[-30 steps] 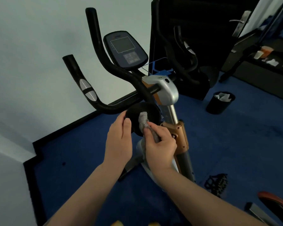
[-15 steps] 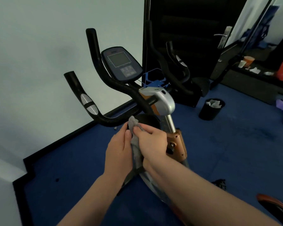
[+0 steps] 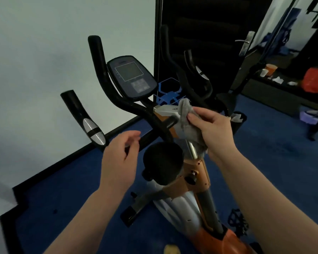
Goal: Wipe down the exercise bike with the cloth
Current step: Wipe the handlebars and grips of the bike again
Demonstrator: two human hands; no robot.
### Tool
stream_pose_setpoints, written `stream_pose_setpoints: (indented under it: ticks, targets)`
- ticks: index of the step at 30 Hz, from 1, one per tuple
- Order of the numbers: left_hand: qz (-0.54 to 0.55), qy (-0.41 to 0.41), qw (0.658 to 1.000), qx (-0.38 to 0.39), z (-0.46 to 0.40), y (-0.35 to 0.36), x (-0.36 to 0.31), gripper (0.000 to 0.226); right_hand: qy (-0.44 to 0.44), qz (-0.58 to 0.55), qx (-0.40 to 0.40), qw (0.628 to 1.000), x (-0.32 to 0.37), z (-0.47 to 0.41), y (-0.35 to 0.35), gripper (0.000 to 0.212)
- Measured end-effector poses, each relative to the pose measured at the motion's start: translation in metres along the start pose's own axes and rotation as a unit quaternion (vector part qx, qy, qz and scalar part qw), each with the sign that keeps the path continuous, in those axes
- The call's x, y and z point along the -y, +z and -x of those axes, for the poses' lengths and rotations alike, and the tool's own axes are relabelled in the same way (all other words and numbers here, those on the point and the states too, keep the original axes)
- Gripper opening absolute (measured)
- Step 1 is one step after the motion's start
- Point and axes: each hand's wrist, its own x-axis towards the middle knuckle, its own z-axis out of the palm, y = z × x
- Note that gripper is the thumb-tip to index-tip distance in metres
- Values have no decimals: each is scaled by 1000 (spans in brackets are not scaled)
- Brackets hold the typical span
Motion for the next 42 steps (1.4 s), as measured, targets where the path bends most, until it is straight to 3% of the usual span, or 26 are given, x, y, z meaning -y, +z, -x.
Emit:
stream_pose_setpoints:
  ticks: [5, 10, 16, 19, 22, 29, 35, 42]
  targets:
    - [-103, -1, 994, -19, -21, 18, -1, 24, -23, 73, 41, 996, -33, -32, 6, 22]
    - [-167, -20, 985, -28, -34, 32, -6, 23, -161, 165, 137, 963, -42, -57, 36, 16]
    - [-212, -48, 975, -47, -35, 36, -5, 23, -192, 153, 177, 953, -57, -53, 30, 13]
    - [-219, -76, 971, -51, -34, 37, -4, 25, -155, 106, 211, 959, -72, -36, 13, 13]
    - [-231, -86, 968, -41, -32, 37, -2, 24, -128, 67, 177, 974, -85, -23, 4, 13]
    - [-246, -92, 965, -24, -34, 36, -6, 18, -241, 122, 108, 957, -63, -48, 50, 14]
    - [-247, -86, 965, -33, -31, 37, -4, 18, -207, 98, 155, 961, -86, -26, 13, 21]
    - [-258, -84, 962, -34, -32, 37, -3, 18, -291, 139, 153, 934, -46, -80, 78, 8]
